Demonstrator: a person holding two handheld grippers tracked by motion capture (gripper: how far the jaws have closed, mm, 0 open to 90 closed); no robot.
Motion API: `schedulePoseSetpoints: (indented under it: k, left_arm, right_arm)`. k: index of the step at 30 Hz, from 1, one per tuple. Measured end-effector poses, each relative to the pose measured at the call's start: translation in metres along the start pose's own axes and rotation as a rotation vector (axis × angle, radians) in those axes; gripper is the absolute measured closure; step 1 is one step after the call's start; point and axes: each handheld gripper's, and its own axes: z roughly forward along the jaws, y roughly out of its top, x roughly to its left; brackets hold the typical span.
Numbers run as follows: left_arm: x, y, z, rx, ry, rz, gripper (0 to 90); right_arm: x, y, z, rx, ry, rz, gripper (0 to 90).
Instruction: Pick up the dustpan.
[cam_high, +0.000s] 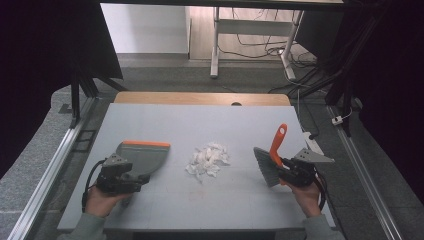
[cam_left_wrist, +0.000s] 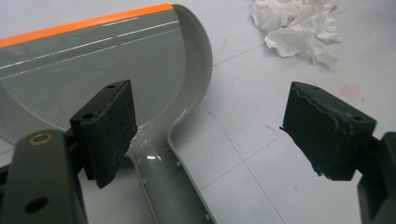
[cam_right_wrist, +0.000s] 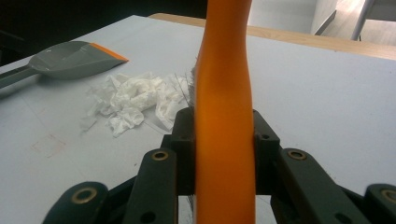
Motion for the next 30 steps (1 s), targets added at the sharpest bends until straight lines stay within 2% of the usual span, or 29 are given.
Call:
schedulePoseSetpoints:
  k: [10, 13, 16, 20, 26, 30]
  left_arm:
    - [-0.004, 0.005, -0.009, -0.003, -0.005, 0.015, 18.6]
    - [-0.006, 0.008, -0.013, 0.010, -0.010, 0.026, 18.5]
    - [-0.005, 0.009, -0.020, 0.054, 0.018, 0.032, 18.5]
    - [-0.002, 0.011, -0.031, 0.075, 0.042, 0.032, 18.4]
    - [0.002, 0.013, -0.044, 0.083, 0.061, 0.012, 17.7]
    - [0.007, 0.014, -0.050, 0.091, 0.068, -0.024, 17.3]
  right_arm:
    - [0.000, 0.000, 0.000, 0.004, -0.011, -0.006, 69.8]
    - [0.000, 0.000, 0.000, 0.005, -0.012, -0.007, 69.8]
    - [0.000, 0.000, -0.001, 0.006, -0.013, -0.012, 69.8]
    - [-0.001, 0.000, -0.001, 0.007, -0.017, -0.013, 69.8]
    - [0.000, 0.000, -0.002, 0.007, -0.022, -0.009, 69.8]
    - [-0.001, 0.000, -0.002, 0.007, -0.022, -0.008, 69.8]
